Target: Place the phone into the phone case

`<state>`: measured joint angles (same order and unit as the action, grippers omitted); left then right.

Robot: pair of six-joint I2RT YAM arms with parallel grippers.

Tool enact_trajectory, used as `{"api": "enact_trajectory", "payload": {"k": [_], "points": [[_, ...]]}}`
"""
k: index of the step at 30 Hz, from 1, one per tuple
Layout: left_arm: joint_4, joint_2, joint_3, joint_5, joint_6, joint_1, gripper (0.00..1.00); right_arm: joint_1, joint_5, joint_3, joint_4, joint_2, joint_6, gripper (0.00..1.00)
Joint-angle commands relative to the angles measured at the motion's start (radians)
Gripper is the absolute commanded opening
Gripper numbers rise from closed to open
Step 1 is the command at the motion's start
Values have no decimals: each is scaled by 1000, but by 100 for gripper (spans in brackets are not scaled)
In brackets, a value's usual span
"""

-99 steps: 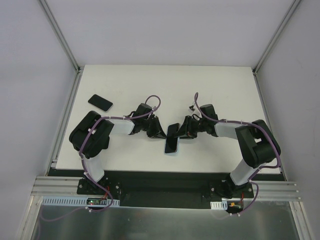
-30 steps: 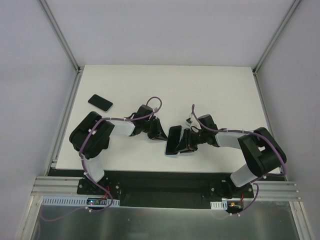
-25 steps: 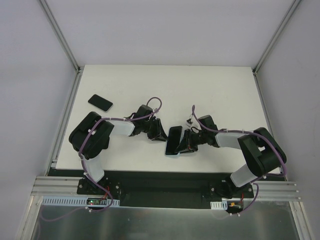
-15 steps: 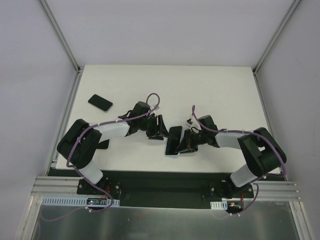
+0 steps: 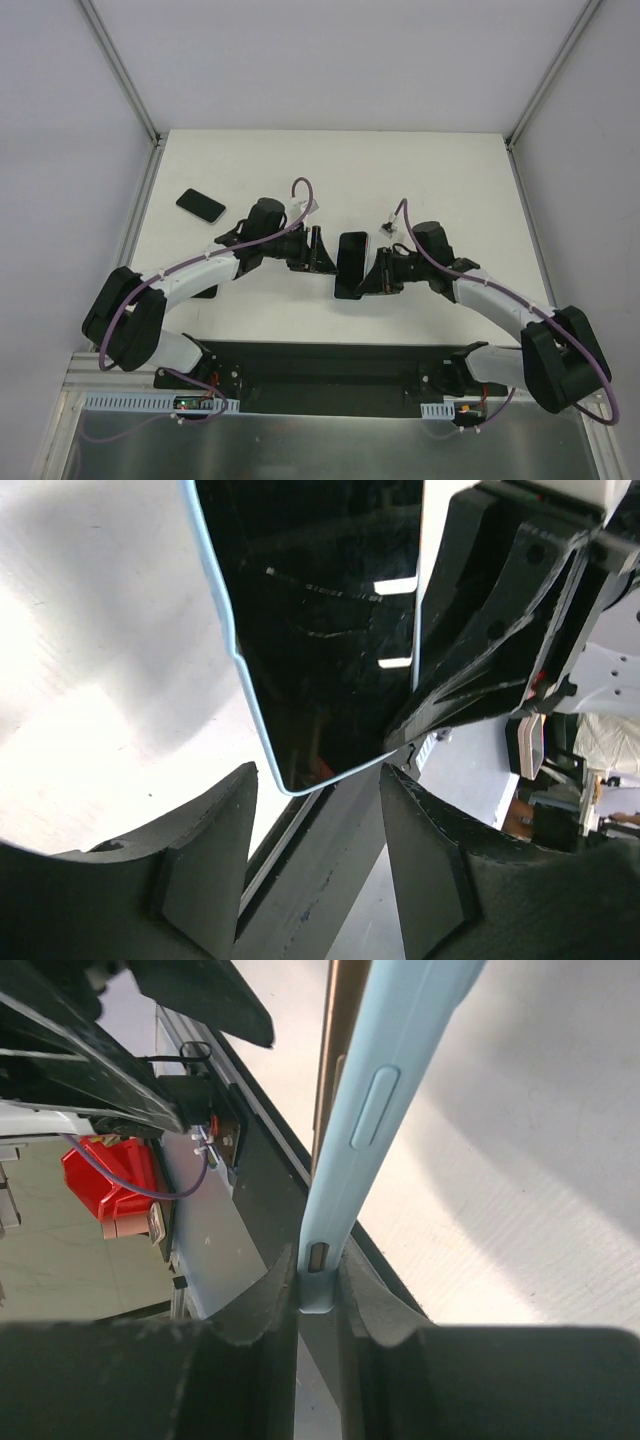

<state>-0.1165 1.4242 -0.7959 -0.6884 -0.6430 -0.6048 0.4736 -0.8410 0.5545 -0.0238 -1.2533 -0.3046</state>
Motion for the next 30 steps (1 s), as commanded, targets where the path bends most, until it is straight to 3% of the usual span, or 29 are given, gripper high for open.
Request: {"api": "enact_trajectory", "payload": {"k": [1, 4, 13, 20, 25, 30], "points": [[-90, -70, 37, -86, 42, 8, 52, -15, -53, 71, -11, 112, 32, 6], [-211, -80, 69, -135, 2, 10, 53, -13, -82, 79, -18, 146, 21, 6], [-333, -42, 73, -240, -20, 10, 56, 2, -101, 32, -79, 248, -14, 6], [-736, 1, 149, -342, -266, 10, 54, 19, -124, -8, -189, 299, -93, 8], [-1052, 42, 178, -364, -437, 10, 43, 22, -130, -2, -194, 310, -99, 10], [-1105, 82, 173, -385, -501, 10, 21, 23, -116, -4, -191, 295, -108, 16]]}}
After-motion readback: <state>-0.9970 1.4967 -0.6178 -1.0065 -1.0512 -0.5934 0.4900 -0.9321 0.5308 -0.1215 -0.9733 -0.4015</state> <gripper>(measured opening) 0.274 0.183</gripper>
